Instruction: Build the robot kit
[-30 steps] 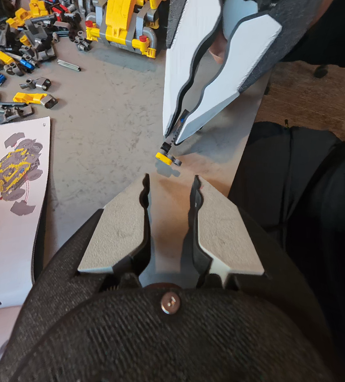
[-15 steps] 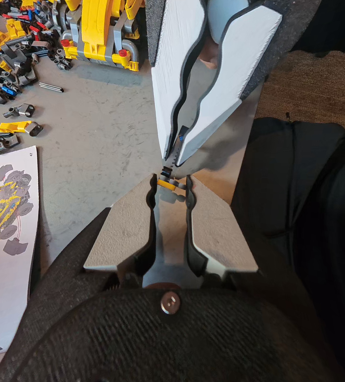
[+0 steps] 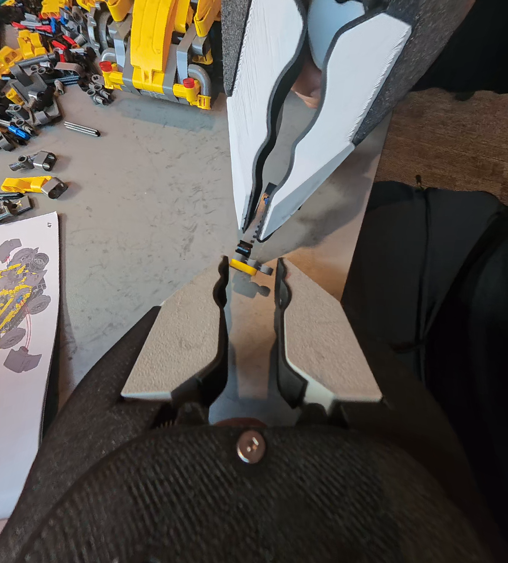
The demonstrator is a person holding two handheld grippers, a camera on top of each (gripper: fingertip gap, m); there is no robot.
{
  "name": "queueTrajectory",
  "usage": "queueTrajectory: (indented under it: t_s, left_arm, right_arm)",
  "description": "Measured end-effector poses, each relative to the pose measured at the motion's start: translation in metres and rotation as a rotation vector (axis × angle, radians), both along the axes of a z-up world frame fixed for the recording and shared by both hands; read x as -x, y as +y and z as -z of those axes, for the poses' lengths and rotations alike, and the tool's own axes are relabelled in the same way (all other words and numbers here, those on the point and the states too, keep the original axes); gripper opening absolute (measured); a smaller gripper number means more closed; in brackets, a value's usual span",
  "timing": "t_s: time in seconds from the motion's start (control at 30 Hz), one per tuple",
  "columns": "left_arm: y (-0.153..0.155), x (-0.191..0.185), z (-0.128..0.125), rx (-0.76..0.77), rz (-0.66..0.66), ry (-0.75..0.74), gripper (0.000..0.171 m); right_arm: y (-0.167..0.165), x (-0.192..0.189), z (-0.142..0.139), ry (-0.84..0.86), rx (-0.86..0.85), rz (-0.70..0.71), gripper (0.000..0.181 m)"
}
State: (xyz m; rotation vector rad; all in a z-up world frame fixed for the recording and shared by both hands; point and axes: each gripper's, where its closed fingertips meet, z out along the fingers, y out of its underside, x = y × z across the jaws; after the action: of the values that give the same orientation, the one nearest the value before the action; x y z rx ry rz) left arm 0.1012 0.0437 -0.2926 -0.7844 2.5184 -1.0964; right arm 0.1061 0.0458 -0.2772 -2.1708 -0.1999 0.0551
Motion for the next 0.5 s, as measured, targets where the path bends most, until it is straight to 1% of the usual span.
queueTrajectory:
  t_s: [0.2, 0.33, 0.43, 0.5]
  left_arm:
    - [0.001, 0.001, -0.001, 0.037, -0.005, 0.033, 0.026]
    - [0.000, 0.001, -0.006, 0.074, -0.009, 0.032, 0.026]
    - [-0.013, 0.005, -0.015, 0.158, 0.008, 0.051, 0.027]
    - [-0.024, 0.005, -0.018, 0.175, 0.036, 0.049, 0.028]
  right_arm:
    - [-0.003, -0.003, -0.005, -0.019, -0.033, 0.024, 0.004]
    - [-0.018, -0.009, -0.003, -0.045, -0.012, 0.073, 0.004]
    - [-0.032, -0.005, -0.004, -0.036, -0.010, 0.101, 0.004]
    - [-0.040, -0.003, -0.006, -0.021, -0.022, 0.113, 0.004]
